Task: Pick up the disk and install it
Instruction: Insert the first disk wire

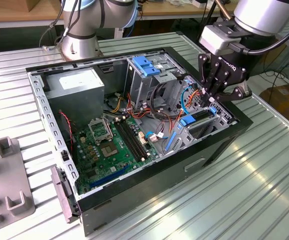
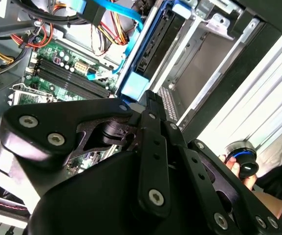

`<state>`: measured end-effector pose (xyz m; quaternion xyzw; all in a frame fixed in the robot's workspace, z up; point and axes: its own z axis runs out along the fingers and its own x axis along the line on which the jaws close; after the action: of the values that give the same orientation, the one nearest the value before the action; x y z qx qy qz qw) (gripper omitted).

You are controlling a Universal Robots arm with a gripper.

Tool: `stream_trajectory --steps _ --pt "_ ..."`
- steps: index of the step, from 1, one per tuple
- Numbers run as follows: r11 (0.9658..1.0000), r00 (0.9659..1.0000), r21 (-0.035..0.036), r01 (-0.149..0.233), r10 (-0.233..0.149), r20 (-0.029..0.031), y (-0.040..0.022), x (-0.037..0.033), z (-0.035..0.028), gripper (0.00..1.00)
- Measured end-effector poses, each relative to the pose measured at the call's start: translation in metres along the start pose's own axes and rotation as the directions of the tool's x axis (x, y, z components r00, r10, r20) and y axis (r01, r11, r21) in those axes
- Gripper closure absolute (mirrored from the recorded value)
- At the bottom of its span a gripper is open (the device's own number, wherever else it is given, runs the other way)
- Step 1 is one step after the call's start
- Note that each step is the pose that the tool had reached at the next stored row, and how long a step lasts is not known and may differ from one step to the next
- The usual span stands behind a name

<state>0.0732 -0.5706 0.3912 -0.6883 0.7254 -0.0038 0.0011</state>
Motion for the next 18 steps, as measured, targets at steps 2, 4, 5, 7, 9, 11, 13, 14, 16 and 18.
stream_trajectory --steps 2,4,5,7,9,11,13,14,16,18 --pt "1.0000 1.0000 0.0000 0.000 0.000 0.0000 -0.0036 -0.0002 0.0000 0.90" --pt "1.0000 1.0000 0.0000 0.000 0.000 0.0000 -0.0099 -0.0005 0.0002 0.90" --pt "1.0000 1.0000 0.0000 0.000 0.000 0.0000 -0.0133 -0.0007 0.0003 0.90" --pt "1.0000 1.0000 0.0000 0.000 0.000 0.0000 -0.0208 -0.0011 0.0005 0.90" --pt "1.0000 1.0000 0.0000 0.000 0.000 0.0001 -0.0274 -0.0014 0.0007 0.90" --pt "1.0000 1.0000 0.0000 0.000 0.000 -0.0001 -0.0316 -0.0017 0.0007 0.90" --pt "1.0000 1.0000 0.0000 0.000 0.000 -0.0001 -0.0364 -0.0019 0.0008 0.90" --pt "1.0000 1.0000 0.0000 0.000 0.000 0.0000 -0.0385 -0.0020 0.0008 0.90" --pt "1.0000 1.0000 0.0000 0.000 0.000 -0.0001 -0.0417 -0.0022 0.0008 0.90" --pt "1.0000 1.0000 0.0000 0.000 0.000 0.0000 -0.0471 -0.0025 0.0010 0.90"
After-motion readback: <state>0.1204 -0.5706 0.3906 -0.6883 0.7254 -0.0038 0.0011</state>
